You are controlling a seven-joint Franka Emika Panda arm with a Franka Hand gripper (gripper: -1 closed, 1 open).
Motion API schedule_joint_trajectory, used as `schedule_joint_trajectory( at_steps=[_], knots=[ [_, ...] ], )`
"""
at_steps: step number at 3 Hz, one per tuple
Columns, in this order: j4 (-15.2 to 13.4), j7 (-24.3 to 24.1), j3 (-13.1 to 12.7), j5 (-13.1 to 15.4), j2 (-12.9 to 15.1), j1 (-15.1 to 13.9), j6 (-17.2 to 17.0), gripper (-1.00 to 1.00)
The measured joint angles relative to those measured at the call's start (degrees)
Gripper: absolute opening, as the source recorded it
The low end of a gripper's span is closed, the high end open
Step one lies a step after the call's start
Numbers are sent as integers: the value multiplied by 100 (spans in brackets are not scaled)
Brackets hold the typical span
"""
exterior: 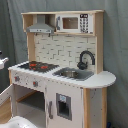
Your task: Play with the kitchen
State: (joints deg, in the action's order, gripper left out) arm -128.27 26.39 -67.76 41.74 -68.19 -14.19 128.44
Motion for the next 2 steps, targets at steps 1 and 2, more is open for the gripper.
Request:
schedule_joint_trajectory(
  at_steps=[1, 2],
  knots=[
    [-82, 360, 403, 159, -25, 55, 440, 100],
    [-203, 737, 762, 169, -44, 168, 850, 100]
  ],
)
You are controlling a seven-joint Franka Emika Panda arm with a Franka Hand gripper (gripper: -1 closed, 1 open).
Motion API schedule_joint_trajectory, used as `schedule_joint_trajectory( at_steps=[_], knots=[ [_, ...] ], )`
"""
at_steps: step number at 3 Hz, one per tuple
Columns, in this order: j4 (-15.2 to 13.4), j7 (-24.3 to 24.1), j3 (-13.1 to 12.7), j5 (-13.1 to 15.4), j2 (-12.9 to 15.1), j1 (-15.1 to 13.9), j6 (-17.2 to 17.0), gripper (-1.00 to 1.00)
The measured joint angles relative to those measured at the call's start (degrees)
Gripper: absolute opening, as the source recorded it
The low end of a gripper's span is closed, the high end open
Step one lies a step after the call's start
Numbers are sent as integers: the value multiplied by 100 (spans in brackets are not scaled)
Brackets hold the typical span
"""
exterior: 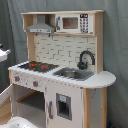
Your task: Play with the kitchen
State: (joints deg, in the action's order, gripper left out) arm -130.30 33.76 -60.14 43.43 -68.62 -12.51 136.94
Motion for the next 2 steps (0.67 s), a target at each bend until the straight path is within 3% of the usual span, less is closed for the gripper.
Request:
schedule_joint_trajectory(
  at_steps=[2],
  knots=[
    [-391, 705, 641, 2, -24, 376, 704, 100]
  ],
)
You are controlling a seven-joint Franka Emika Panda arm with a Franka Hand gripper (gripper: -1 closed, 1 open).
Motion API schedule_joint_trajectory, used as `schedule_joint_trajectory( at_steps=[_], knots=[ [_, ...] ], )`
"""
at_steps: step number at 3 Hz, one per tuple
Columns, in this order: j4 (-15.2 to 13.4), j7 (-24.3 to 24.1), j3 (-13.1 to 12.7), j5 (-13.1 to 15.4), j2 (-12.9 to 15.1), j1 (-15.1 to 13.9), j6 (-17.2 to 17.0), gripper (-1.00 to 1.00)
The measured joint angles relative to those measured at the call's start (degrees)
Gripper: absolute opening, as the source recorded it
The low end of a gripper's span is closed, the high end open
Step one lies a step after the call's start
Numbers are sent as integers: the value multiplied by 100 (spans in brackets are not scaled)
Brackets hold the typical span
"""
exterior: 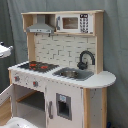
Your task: Play with the kitchen
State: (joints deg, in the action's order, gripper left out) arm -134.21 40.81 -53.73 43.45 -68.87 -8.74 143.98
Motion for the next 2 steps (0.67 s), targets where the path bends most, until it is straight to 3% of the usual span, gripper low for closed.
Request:
schedule_joint_trajectory(
  at_steps=[2],
  knots=[
    [-437, 722, 655, 0, -54, 331, 563, 100]
  ],
)
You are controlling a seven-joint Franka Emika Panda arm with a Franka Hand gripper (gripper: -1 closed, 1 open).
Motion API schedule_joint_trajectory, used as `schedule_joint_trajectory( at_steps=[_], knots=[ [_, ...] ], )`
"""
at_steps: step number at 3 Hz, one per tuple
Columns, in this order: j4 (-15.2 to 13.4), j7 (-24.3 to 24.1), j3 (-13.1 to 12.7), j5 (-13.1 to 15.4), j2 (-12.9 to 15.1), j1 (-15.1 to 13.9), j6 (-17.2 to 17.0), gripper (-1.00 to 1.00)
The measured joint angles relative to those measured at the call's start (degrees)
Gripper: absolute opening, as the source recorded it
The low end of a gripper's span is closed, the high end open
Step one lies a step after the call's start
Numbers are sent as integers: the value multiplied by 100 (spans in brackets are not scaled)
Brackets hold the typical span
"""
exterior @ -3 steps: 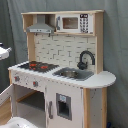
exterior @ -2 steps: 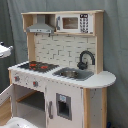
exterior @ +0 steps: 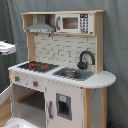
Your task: Play with the kitchen
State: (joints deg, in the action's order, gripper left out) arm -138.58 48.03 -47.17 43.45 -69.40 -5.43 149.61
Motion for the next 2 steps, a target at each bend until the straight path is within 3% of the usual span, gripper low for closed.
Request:
schedule_joint_trajectory(
  at_steps=[2],
  knots=[
    [-333, 816, 604, 0, 78, -21, 517, 100]
  ],
)
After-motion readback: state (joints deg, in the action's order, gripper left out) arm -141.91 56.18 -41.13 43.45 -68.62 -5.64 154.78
